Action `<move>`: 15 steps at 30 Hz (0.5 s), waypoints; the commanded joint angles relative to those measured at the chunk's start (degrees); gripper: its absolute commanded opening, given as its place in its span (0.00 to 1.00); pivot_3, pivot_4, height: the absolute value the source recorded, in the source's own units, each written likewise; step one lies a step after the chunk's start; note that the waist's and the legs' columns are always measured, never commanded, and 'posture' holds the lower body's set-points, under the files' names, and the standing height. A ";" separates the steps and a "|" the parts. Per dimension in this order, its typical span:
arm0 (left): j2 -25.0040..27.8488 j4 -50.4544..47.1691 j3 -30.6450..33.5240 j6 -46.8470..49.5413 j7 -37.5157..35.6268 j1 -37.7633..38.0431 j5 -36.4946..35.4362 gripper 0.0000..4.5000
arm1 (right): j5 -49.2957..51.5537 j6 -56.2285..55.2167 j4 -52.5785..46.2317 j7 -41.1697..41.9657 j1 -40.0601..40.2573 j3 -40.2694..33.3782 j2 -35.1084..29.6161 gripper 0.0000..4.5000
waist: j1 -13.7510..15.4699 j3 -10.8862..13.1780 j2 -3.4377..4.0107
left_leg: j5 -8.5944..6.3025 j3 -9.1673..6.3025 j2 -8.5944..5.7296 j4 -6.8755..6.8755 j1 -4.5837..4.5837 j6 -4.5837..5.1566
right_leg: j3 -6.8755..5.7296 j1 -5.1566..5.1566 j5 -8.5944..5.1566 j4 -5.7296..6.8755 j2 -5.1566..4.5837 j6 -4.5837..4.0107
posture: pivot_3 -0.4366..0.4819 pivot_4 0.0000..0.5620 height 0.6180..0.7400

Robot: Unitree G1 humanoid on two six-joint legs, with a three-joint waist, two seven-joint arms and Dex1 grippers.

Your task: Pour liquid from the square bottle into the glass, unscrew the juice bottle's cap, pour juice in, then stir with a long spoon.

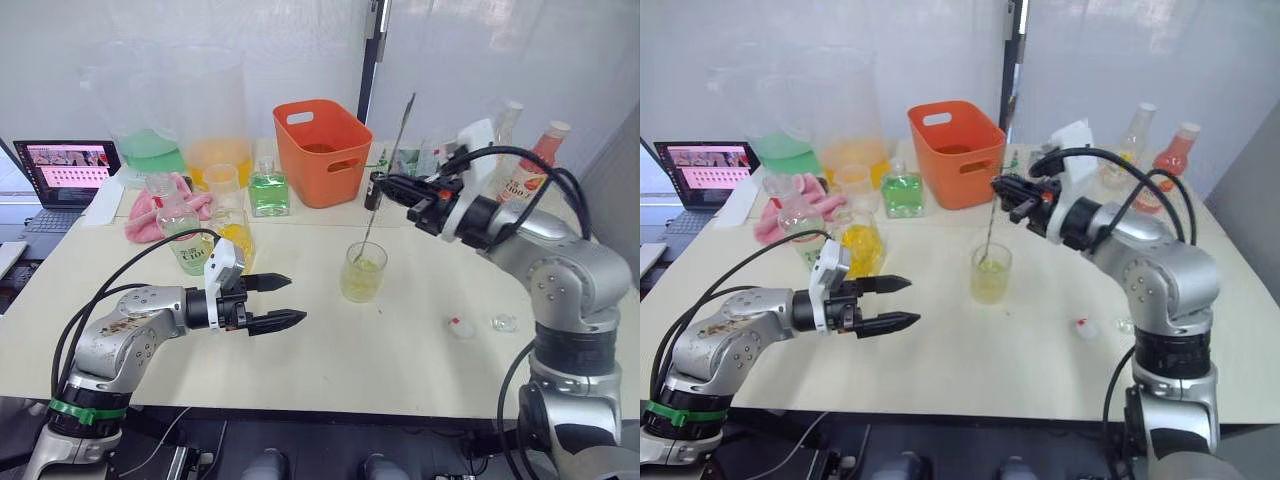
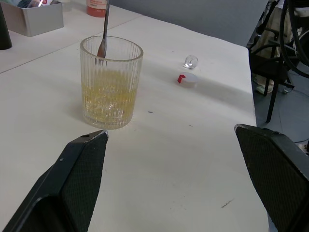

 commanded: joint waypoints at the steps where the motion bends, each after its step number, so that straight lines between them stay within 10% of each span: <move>1: -0.88 -1.78 0.76 -2.83 0.20 -0.40 0.41 0.99 | 4.02 2.10 -2.48 -1.14 -2.59 -4.30 -0.60 0.00 | -0.03 0.00 0.00 | 0.00 0.00 0.00 0.00 0.00 0.00 | 0.00 0.00 0.00 0.00 0.00 0.00 | 0.48 0.27 0.99; 15: -0.83 -2.35 2.97 -12.35 -2.09 5.23 2.17 0.99 | 35.35 34.29 10.70 -12.83 -13.23 -21.86 -14.99 0.00 | -0.12 0.01 0.02 | 0.00 0.07 0.06 -0.02 -0.04 0.01 | 0.02 -0.01 0.01 -0.10 -0.09 -0.05 | 0.48 0.27 0.99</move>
